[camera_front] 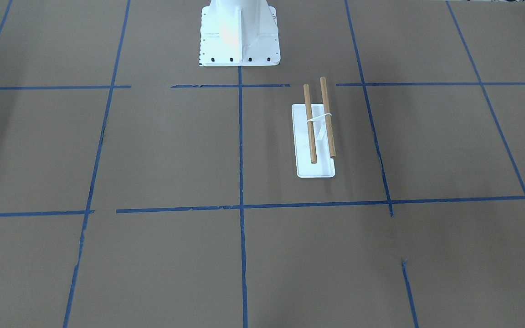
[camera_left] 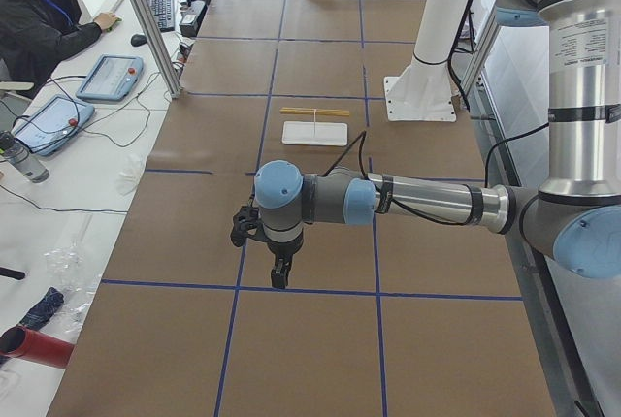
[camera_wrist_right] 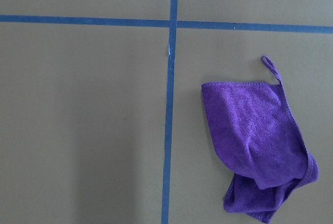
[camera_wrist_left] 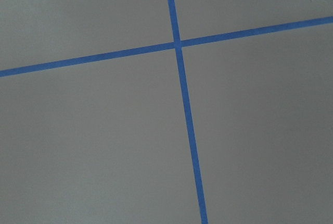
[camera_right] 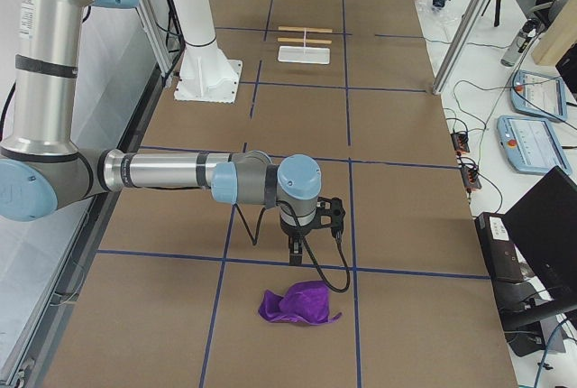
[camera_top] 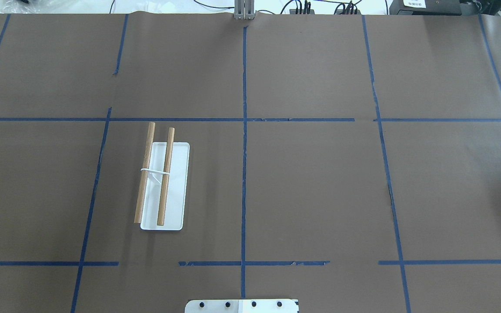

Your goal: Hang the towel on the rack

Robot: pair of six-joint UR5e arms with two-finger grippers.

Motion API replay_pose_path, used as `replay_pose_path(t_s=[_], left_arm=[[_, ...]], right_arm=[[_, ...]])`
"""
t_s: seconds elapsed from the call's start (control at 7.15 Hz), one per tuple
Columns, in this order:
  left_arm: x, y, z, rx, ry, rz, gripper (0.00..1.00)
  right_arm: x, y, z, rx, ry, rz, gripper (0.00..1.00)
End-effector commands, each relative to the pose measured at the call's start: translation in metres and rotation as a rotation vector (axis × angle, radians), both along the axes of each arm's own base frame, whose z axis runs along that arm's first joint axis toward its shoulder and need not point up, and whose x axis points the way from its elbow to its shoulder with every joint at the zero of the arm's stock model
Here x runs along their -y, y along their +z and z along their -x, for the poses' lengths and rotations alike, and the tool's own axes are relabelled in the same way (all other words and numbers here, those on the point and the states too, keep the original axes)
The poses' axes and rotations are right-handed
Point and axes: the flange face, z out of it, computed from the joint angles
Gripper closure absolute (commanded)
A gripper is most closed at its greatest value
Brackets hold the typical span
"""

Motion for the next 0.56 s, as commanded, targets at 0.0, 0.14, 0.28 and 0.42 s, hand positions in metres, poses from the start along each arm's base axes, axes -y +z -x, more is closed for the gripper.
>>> replay_pose_path(t_s=[0.0,0.14,0.28,0.42], left_arm=[[0.001,-0.004,0.0,0.0,0.004,-0.011,0.0],[0.001,-0.007,0.0,0.0,0.004,-0.018,0.0],[0.002,-0.017,-0.002,-0.002,0.007,-0.039,0.0],[0.006,-0.024,-0.003,-0.008,0.008,-0.055,0.0]], right_arm=[[0.0,-0.002,0.0,0.0,-0.001,-0.006,0.0],[0.001,-0.003,0.0,-0.002,-0.007,-0.014,0.0],[0.004,-0.004,-0.003,-0.043,-0.019,-0.071,0.0],[-0.007,0.014,-0.006,-0.081,-0.062,-0.13,0.0]])
